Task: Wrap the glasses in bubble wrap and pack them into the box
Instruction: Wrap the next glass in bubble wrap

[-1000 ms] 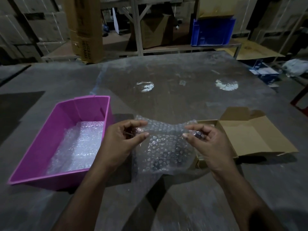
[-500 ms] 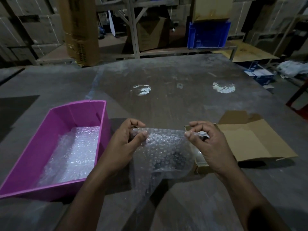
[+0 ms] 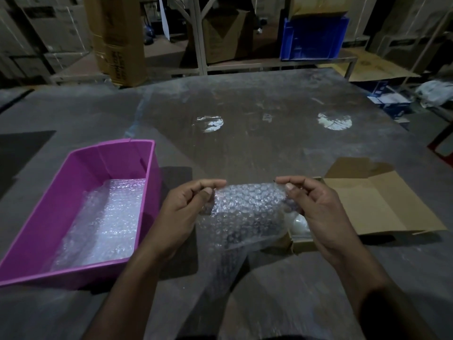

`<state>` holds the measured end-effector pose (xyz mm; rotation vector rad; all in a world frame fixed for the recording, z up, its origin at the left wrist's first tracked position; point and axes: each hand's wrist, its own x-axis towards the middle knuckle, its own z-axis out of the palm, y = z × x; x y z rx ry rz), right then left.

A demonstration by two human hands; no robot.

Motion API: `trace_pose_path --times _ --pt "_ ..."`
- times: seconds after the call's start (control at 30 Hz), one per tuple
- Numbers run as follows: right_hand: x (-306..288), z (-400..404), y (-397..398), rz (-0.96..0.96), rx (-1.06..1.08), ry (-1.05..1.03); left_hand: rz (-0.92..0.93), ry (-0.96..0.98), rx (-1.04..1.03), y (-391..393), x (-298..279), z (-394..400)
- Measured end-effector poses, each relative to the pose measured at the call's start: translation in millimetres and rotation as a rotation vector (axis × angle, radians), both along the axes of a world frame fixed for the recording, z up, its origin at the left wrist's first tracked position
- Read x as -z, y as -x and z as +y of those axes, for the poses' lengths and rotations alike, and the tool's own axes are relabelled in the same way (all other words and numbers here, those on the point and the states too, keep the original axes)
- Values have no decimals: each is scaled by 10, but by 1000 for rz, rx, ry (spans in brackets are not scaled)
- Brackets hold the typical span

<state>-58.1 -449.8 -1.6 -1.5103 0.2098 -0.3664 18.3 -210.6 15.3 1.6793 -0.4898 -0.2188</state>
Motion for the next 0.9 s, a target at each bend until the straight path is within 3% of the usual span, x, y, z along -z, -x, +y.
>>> trace_pose_path --times 0.23,0.53,0.9 --pt "73 -23 83 10 -54 40 36 -28 -36 24 9 4" --pt "107 -106 57 54 43 337 -205 -194 -53 -114 73 12" --pt "10 -38 91 1 -77 157 -81 -13 -33 -99 167 -27"
